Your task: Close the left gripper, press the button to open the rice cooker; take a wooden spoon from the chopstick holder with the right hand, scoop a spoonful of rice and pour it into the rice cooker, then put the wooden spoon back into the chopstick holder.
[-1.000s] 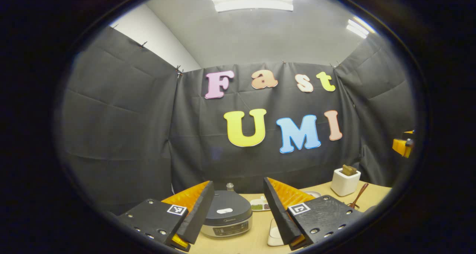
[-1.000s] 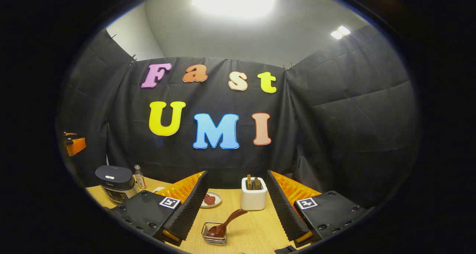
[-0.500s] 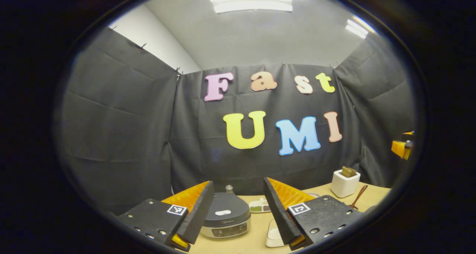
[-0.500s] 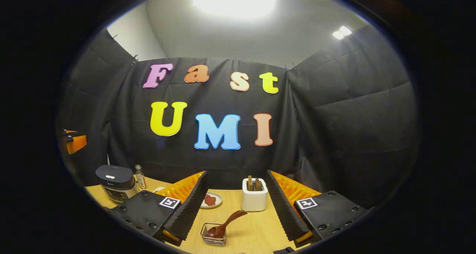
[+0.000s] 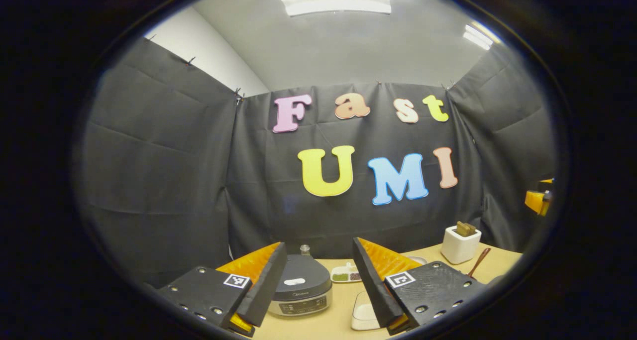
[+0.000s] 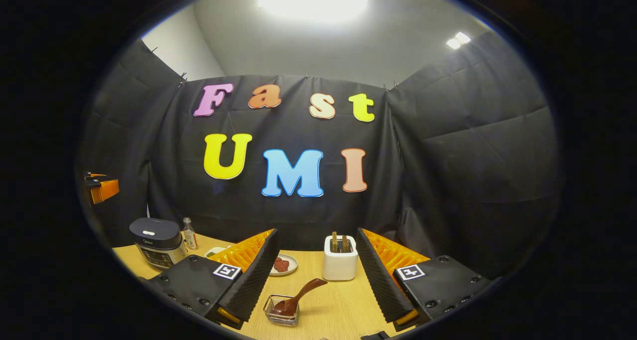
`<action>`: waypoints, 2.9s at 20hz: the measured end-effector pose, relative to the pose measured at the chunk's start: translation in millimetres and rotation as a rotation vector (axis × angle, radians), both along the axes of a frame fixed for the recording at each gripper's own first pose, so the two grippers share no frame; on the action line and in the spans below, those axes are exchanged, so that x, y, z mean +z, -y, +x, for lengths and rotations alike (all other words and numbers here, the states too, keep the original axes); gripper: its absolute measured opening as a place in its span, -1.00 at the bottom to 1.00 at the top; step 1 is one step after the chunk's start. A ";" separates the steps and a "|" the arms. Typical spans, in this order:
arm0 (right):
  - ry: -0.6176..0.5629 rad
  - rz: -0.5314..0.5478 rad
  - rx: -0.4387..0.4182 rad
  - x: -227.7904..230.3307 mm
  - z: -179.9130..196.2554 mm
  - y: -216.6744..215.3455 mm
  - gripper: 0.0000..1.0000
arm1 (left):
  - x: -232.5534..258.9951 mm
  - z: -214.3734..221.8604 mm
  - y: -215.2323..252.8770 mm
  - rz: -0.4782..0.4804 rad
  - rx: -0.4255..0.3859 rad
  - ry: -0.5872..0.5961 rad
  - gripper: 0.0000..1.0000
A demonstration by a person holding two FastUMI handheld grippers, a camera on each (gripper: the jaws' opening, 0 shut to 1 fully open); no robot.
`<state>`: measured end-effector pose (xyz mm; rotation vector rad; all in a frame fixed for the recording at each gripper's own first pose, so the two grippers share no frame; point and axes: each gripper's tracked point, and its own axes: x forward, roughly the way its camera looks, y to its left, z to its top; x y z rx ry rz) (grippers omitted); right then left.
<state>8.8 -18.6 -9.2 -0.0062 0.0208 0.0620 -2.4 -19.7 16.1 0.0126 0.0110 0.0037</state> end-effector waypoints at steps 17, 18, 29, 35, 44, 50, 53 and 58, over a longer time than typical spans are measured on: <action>-0.011 0.033 0.038 -15.2 2.3 10.6 0.95 | 1.7 33.2 -35.3 0.002 0.119 0.018 -0.93; -0.012 0.034 0.022 -14.3 4.2 10.0 0.94 | -6.5 42.1 -39.2 -0.015 0.111 0.007 -0.96; -0.034 0.008 -0.070 -18.0 29.0 -26.1 0.95 | -100.0 141.2 -65.2 -0.060 0.003 -0.134 -0.95; -0.060 -0.010 -0.097 -24.5 39.1 -40.2 0.94 | -164.1 167.1 -60.2 -0.068 -0.041 -0.233 -0.96; -0.078 -0.036 -0.127 -28.0 41.8 -47.2 0.94 | -248.4 178.5 -54.1 -0.071 -0.065 -0.367 -0.96; -0.093 -0.038 -0.127 -33.3 42.6 -47.6 0.95 | -266.6 174.6 -50.4 -0.058 -0.049 -0.402 -0.94; -0.094 -0.044 -0.117 -35.4 45.3 -50.2 0.95 | -270.5 171.4 -47.6 -0.056 -0.019 -0.403 -0.95; -0.080 -0.026 -0.102 -31.5 45.4 -50.3 0.95 | -266.2 171.6 -50.1 -0.103 -0.013 -0.392 -0.96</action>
